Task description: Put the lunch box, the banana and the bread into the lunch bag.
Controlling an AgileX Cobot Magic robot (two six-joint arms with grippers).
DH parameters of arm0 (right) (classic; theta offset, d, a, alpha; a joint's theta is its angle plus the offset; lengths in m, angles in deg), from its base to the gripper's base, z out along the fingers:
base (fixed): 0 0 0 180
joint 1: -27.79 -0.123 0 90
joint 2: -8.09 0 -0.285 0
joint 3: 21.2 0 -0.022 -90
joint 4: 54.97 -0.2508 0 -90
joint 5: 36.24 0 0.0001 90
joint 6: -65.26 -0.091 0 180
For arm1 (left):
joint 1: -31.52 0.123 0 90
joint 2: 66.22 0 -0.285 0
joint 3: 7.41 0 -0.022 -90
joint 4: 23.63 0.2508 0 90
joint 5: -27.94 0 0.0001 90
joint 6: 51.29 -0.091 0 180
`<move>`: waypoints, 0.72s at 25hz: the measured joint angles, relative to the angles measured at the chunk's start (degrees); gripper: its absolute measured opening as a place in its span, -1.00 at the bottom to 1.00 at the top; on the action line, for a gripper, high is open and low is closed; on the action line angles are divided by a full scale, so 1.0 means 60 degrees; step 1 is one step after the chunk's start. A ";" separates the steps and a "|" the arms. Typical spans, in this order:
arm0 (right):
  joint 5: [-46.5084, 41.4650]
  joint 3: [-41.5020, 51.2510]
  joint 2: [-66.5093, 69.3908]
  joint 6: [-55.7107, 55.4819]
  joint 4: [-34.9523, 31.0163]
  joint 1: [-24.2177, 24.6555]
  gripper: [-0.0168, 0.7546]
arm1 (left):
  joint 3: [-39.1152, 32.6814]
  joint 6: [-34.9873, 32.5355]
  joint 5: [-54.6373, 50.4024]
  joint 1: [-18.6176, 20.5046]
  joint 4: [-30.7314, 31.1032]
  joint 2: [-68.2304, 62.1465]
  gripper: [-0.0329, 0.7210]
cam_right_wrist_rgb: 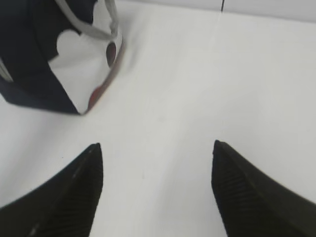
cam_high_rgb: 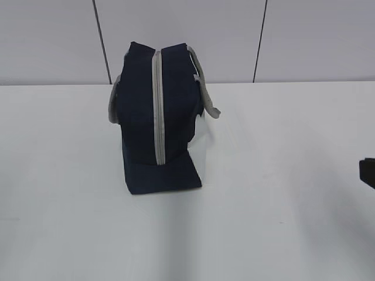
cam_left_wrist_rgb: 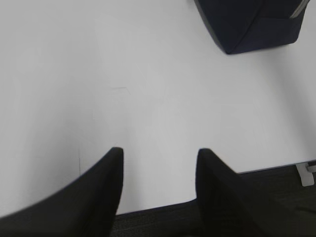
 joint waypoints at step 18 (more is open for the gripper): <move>-0.5317 -0.1678 -0.3340 0.3440 -0.2702 0.0300 0.36 | 0.0000 0.0000 0.0000 0.0000 0.0000 0.0000 -0.16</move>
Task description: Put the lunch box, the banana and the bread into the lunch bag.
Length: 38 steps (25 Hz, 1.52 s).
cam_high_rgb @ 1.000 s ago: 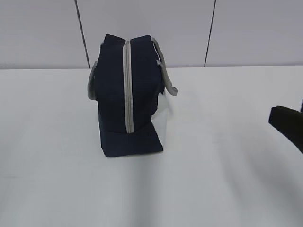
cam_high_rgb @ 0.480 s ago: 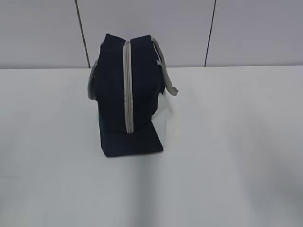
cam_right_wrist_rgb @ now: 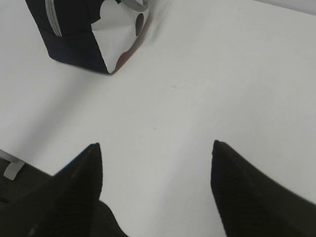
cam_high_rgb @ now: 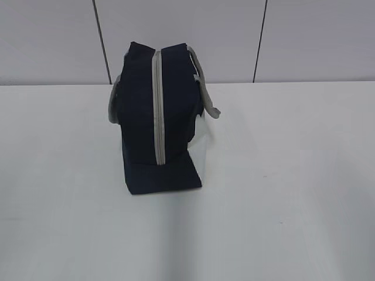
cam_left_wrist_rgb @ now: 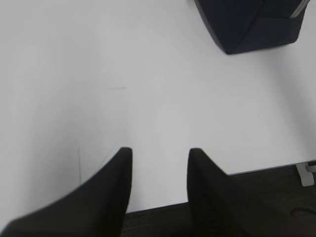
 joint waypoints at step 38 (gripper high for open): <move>-0.1616 0.0971 -0.3135 0.0003 -0.0059 0.2434 0.36 | 0.0000 0.0000 0.0000 0.0000 0.0000 0.0000 -0.28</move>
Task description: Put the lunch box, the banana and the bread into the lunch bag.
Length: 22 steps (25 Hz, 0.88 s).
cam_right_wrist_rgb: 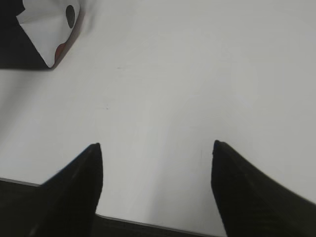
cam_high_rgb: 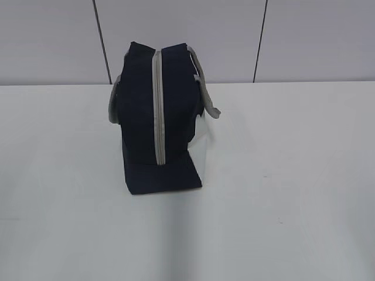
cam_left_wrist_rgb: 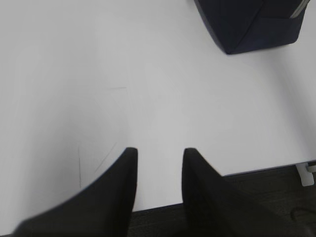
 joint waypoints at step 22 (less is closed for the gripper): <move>-0.0003 0.0000 -0.0020 0.0000 0.0000 0.1998 0.36 | 0.0000 0.0000 -0.0029 0.1969 0.0000 0.1736 -0.29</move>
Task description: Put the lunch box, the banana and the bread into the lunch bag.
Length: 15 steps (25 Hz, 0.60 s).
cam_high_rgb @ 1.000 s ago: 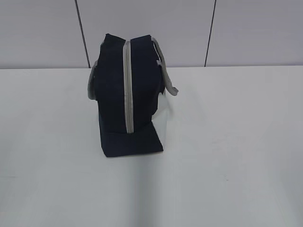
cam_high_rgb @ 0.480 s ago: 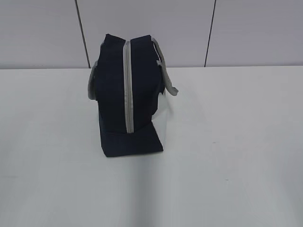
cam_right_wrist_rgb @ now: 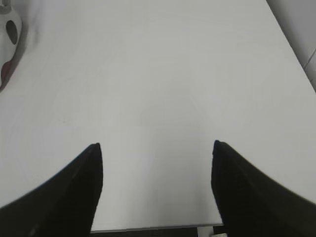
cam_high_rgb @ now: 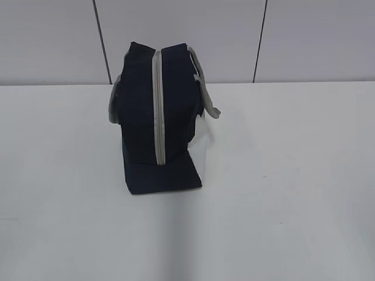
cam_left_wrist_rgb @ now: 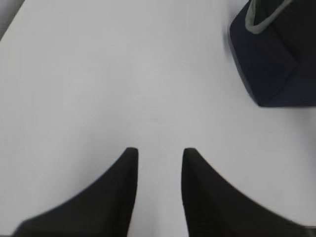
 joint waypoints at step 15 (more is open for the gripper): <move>0.0000 0.0000 0.0000 0.0000 0.0000 0.0152 0.36 | 0.0000 0.0000 -0.0035 0.0023 0.0000 0.0374 -0.29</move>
